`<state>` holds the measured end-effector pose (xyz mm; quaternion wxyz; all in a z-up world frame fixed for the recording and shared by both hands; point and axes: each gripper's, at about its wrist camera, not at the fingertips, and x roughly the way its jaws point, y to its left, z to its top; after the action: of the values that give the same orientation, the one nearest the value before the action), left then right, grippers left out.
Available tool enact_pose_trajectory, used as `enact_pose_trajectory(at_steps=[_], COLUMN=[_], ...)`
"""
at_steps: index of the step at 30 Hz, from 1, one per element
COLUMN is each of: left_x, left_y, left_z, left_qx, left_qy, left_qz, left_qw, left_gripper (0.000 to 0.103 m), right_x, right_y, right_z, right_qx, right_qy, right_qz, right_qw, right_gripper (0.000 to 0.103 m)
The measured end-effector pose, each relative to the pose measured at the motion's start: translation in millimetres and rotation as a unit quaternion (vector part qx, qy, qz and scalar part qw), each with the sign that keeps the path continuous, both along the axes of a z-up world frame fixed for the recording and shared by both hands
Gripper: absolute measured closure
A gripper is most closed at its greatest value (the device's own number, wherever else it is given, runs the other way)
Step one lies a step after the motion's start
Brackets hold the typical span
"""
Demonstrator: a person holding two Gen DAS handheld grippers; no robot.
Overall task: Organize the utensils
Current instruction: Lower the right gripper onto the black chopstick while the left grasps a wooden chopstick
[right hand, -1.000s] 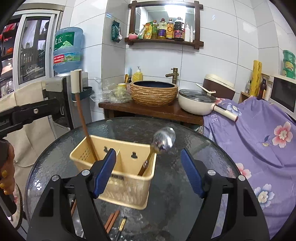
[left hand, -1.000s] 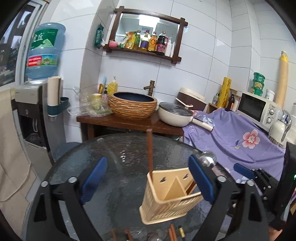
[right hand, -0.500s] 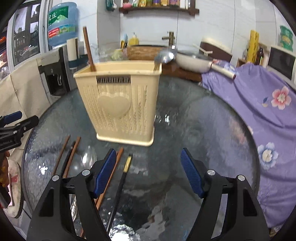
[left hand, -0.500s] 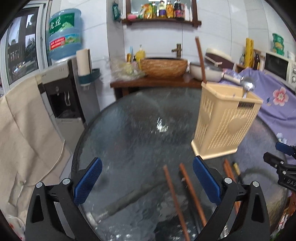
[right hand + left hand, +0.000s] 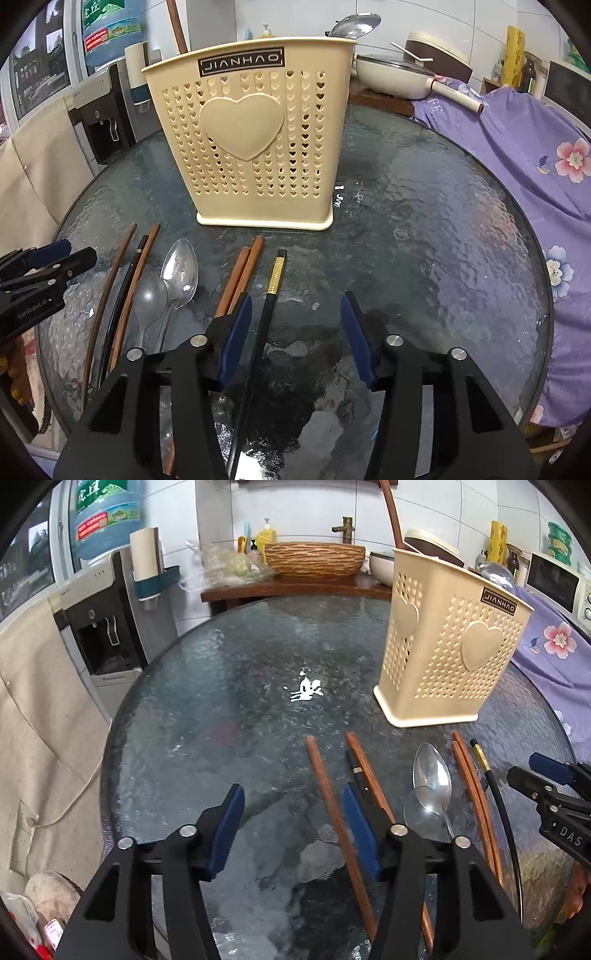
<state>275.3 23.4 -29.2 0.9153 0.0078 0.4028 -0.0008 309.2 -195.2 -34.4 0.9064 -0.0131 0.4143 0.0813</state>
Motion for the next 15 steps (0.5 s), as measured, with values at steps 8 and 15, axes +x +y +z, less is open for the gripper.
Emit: enact_pose_trajectory(at_steps=[8,15], left_x=[6,10], left_y=[-4,-5], left_z=[-10,-16], left_qx=[-0.002,-0.004], left_qy=[0.017,0.026], left_qz=[-0.001,-0.001], left_qw=[0.9999,0.9996], left_gripper=[0.061,0.066], right_x=[7,13], right_y=[12,17], right_z=[-9,-18], right_qx=[-0.003,0.0], right_qy=[0.021,0.036], right_qz=[0.0,-0.003], right_qw=[1.0,0.999], right_gripper=[0.061,0.067])
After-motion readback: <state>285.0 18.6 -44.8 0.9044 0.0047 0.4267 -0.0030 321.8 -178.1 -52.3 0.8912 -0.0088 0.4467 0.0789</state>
